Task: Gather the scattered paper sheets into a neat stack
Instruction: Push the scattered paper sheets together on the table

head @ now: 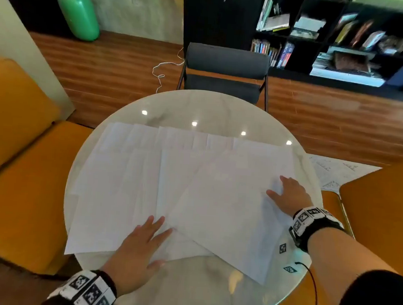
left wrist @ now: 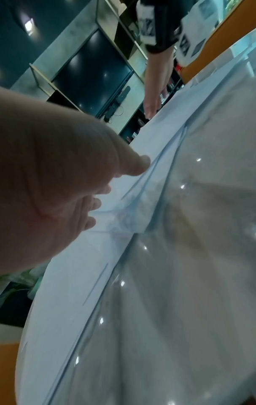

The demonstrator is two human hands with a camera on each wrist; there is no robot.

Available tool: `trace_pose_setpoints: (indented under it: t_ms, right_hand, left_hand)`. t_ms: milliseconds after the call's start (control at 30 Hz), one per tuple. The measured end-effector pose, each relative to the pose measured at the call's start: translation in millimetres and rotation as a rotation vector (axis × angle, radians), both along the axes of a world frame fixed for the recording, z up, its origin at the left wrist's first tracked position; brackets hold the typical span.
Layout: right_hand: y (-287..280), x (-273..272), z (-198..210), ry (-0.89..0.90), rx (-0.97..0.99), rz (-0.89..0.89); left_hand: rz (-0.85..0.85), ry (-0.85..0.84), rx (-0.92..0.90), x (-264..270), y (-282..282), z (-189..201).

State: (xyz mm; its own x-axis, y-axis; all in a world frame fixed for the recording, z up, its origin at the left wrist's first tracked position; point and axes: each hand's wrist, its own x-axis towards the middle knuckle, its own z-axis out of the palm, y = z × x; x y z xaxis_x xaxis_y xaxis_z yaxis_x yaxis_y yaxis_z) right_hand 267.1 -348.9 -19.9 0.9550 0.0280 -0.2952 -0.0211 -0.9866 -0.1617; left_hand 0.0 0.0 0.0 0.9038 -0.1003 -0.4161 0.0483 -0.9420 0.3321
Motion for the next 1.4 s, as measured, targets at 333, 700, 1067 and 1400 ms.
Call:
trace_pose_setpoints:
  t_ms: [333,700,1067,1400]
  right_hand:
    - [28.1,-3.7,6.5,0.000,0.043,0.030]
    - [64.0,-105.3,-2.3,-0.055,0.134,0.172]
    - [47.9,-91.3,0.8,0.083,0.036,0.032]
    - [29.9,-91.8,-14.6,0.022,0.162,-0.316]
  left_hand:
    - [-0.229,0.151,0.232,12.4,-33.0,-26.8]
    - [-0.210,0.066,0.102,28.5,-40.9,-30.0]
    - [0.100,-0.014,0.048,37.6,-9.3,-22.2]
    - [0.799,0.178,0.236,39.8,128.3,-20.7]
